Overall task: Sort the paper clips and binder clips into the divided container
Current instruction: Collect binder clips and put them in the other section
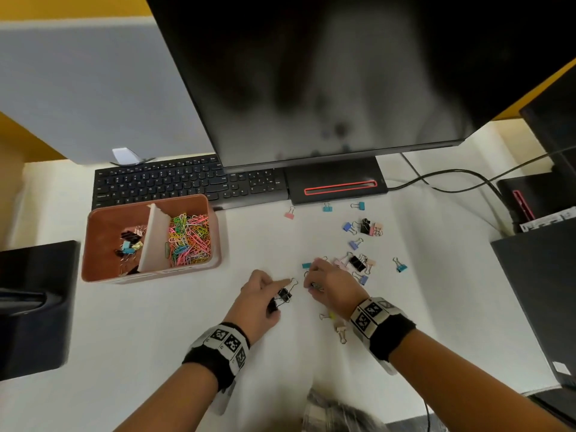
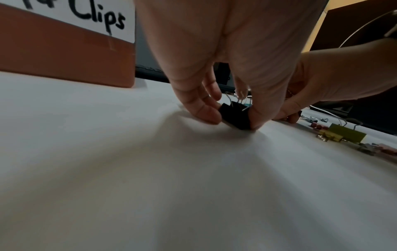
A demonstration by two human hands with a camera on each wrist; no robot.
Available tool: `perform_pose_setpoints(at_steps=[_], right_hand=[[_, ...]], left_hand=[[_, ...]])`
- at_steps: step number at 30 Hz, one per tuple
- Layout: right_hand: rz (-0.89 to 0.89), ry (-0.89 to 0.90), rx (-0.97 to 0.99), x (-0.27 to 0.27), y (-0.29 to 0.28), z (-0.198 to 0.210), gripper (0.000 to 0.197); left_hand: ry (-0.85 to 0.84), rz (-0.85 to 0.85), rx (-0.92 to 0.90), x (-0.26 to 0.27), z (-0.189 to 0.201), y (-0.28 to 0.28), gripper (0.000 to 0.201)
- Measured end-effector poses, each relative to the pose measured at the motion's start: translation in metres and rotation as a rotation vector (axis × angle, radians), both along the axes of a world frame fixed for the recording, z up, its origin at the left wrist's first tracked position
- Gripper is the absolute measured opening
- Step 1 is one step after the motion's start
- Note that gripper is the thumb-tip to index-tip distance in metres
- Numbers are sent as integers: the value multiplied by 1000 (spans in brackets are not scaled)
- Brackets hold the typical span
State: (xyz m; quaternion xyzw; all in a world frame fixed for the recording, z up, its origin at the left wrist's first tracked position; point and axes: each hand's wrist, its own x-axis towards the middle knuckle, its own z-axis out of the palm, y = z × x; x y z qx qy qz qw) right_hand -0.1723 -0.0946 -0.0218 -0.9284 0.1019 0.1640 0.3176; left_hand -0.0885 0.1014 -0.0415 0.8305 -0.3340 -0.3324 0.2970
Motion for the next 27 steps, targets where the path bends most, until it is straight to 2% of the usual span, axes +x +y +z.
perform_pose_setpoints(at_steps=[2,5,8,15,20,22,27], right_hand=[[-6,-20,24,0,-1,1,9],[-22,-25,58,0,-3,-4,10],[-23,-26,38,-2,-3,-6,13],[-37,-54,53,4,-1,-9,11],[-6,-192,90,19,16,31,7],[31,-264,137,37,33,55,6],[218,-422,265,117,108,103,7]], left_hand=[[-43,-82,7,-1,-1,-1,57],[-145,-154,29,-2,-2,-3,34],[-149,-98,32,0,-6,-4,21],[-90,63,-51,5,6,5,17],[-86,184,-238,18,61,37,22],[-141,276,-280,31,87,61,24],[-351,503,-170,96,122,137,28]])
